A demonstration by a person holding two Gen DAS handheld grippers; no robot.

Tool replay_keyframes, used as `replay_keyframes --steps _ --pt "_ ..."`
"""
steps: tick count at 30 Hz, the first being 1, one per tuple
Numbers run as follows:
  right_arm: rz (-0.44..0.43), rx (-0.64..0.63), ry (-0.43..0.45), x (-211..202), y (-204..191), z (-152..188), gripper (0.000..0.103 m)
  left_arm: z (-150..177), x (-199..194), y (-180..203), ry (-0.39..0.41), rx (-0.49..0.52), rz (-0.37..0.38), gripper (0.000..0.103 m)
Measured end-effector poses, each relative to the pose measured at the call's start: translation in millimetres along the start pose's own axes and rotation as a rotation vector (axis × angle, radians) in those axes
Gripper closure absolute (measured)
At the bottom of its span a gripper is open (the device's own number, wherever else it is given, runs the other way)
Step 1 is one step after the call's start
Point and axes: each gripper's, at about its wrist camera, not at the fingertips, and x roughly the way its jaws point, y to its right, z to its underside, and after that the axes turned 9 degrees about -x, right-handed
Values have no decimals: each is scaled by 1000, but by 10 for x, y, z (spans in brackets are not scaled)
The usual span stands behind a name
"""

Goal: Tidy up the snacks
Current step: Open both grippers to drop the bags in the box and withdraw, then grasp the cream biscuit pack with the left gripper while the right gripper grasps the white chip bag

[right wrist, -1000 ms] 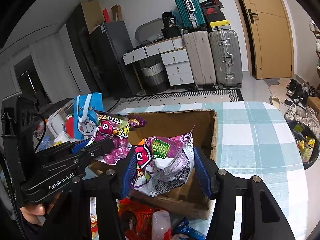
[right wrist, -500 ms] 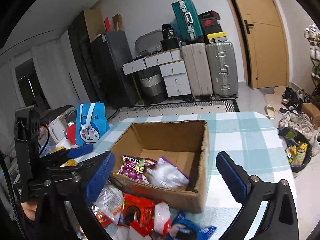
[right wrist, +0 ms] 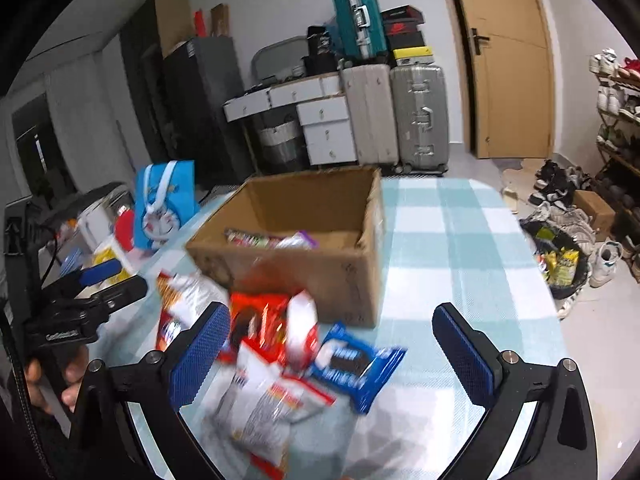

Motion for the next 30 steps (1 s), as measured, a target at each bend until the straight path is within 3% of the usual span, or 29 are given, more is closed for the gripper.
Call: replay_keyframes --steps 10,16,30 --pt "-45 -38 -41 59 -324 328 0 404 -53 -76 -13 -2 -8 1" --pt "-85 -18 -82 157 -382 411 0 471 -63 -90 -34 -18 18 1" --pt "-130 -5 -131 323 -456 499 0 604 -9 -15 -94 59 20 1"
